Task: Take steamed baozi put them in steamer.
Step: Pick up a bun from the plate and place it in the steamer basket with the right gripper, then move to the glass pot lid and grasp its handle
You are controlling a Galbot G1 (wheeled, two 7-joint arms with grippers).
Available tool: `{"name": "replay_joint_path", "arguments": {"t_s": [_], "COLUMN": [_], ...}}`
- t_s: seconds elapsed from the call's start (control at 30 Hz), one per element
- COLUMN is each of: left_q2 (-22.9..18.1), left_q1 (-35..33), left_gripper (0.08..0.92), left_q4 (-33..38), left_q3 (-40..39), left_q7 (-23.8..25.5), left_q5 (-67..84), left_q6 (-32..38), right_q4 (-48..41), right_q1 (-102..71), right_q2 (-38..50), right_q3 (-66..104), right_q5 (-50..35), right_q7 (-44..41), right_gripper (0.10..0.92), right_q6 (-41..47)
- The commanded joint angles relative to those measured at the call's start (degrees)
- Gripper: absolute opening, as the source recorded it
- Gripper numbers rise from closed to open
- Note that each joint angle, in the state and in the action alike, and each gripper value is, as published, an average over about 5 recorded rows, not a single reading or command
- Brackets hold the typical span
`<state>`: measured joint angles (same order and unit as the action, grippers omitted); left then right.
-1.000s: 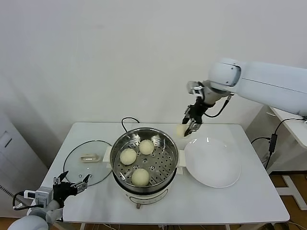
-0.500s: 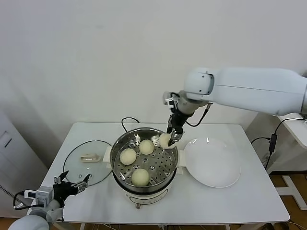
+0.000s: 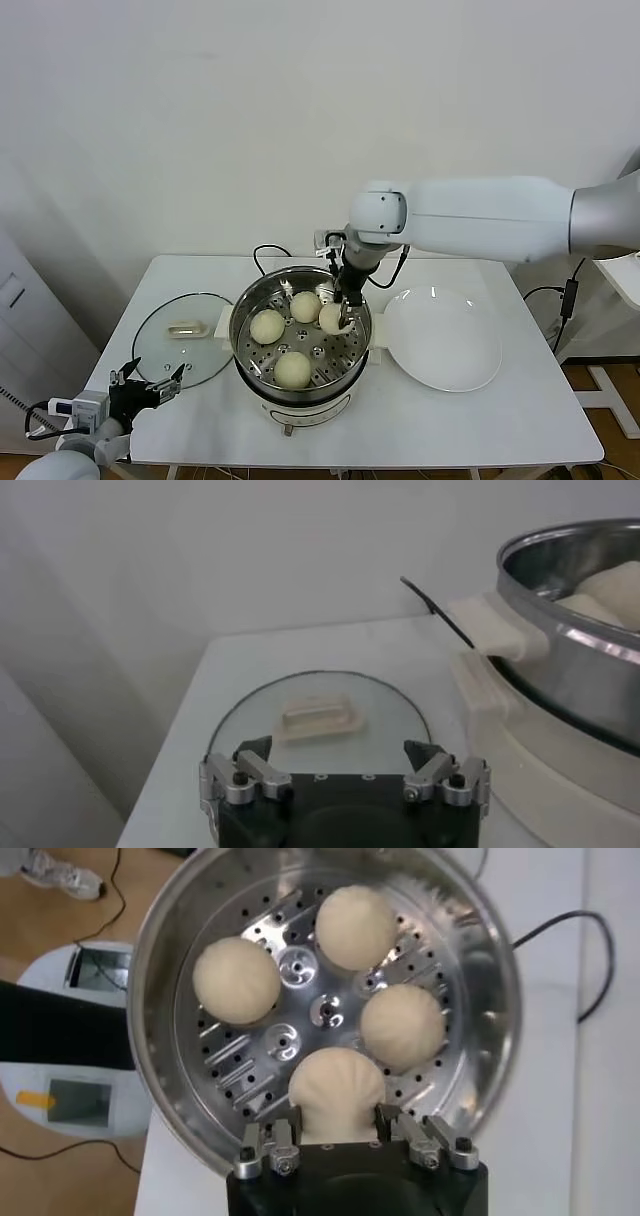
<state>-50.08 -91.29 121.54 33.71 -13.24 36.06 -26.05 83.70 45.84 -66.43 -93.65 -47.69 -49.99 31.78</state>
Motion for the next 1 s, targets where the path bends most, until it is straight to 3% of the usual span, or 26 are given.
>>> {"name": "replay_joint_path", "arguments": {"t_s": [0.03, 0.3, 0.6, 0.77, 1.0], "left_q2": [-0.12, -0.17, -0.24, -0.42, -1.01], "left_q1": [-0.20, -0.43, -0.69, -0.25, 0.51], "left_gripper": [0.823, 0.823, 0.823, 0.823, 0.823], "left_q4": [0.06, 0.00, -0.36, -0.63, -0.81], "left_q3": [0.27, 0.43, 0.61, 0.78, 1.02], "left_q7": [-0.02, -0.02, 0.13, 0.18, 0.07], "left_q5": [0.00, 0.00, 0.11, 0.42, 0.33], "left_q6": [-0.02, 0.01, 0.40, 0.55, 1.16], "right_q4": [-0.16, -0.74, 0.07, 0.22, 0.34], "right_q1": [-5.24, -6.53, -4.08, -1.38, -9.09], "right_q2": [-1.35, -1.58, 1.83, 8.42, 24.60], "right_q3": [0.71, 1.25, 4.11, 9.03, 24.98], "right_q5": [2.95, 3.31, -0.83, -4.57, -9.97], "right_q7": [1.21, 1.58, 0.51, -0.28, 5.24], "right_gripper": [0.467, 0.480, 0.706, 0.812, 0.823], "right_q6": [0.68, 0.84, 0.80, 0.03, -3.17]}}
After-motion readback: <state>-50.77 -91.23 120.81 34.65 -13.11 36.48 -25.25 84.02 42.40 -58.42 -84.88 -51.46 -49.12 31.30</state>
